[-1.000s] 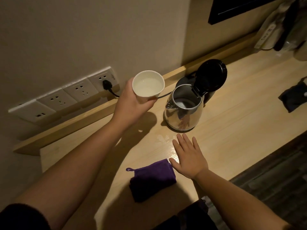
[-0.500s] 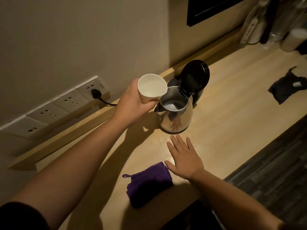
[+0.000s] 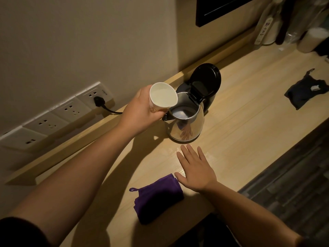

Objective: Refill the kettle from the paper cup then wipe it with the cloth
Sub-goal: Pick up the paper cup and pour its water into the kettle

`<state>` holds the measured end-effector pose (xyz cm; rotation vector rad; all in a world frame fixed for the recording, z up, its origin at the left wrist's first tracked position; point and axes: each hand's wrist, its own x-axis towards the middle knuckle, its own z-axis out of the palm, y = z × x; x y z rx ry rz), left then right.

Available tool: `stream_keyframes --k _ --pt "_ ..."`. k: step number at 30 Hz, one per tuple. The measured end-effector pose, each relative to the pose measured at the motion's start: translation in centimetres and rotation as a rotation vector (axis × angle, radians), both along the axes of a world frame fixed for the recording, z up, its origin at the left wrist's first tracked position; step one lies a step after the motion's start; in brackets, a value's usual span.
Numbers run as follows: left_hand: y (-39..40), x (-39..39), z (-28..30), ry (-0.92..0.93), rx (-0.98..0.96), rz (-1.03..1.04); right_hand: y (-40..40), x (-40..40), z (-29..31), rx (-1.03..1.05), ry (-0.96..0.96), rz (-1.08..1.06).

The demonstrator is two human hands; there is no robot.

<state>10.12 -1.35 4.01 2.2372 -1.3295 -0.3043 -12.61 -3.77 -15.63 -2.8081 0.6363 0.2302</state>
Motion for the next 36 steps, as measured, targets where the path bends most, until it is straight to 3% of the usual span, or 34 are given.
stream_keyframes --k 36 --pt "-0.15 0.7 0.14 -0.11 0.086 -0.095 0.02 -0.05 0.13 -0.006 -0.011 -0.004"
